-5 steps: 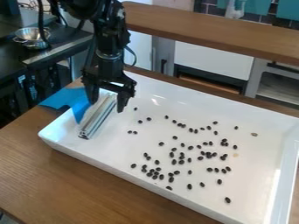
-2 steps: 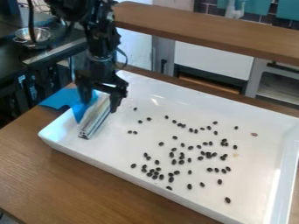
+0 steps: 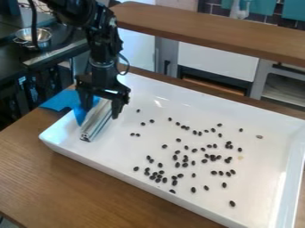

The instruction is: Sweep into pile

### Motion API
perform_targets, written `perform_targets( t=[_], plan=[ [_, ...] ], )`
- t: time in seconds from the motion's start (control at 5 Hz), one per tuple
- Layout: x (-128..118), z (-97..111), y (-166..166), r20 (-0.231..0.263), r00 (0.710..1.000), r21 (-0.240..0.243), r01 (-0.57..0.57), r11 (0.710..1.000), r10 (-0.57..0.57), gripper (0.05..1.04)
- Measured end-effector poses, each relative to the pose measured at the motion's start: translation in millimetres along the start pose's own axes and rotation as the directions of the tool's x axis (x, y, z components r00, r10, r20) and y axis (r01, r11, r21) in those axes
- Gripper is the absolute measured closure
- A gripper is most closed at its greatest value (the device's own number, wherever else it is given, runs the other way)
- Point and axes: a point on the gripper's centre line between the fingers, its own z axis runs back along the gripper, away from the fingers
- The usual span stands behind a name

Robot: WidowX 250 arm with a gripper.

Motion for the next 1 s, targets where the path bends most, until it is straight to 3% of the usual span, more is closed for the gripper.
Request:
perform_targets(
  t=[0.2, 0.4, 0.6, 0.8, 1.0],
  plan=[
    [-2.5, -5.8, -0.7, -0.018, 1.000, 0.000, -0.001, 1.000, 0.001, 0.107],
    [-0.7, -4.3, 0.7, -0.015, 1.000, 0.008, -0.012, 1.000, 0.012, 0.210],
    [-2.6, -11.0, 1.3, -0.030, 0.999, 0.017, -0.015, 1.000, 0.016, 0.514],
    [-2.4, -11.6, 1.2, -0.023, 1.000, 0.017, 0.004, 1.000, -0.004, 0.716],
    [-5.9, -12.8, -2.5, -0.022, 1.000, 0.013, 0.009, 1.000, -0.008, 0.716]
  ],
)
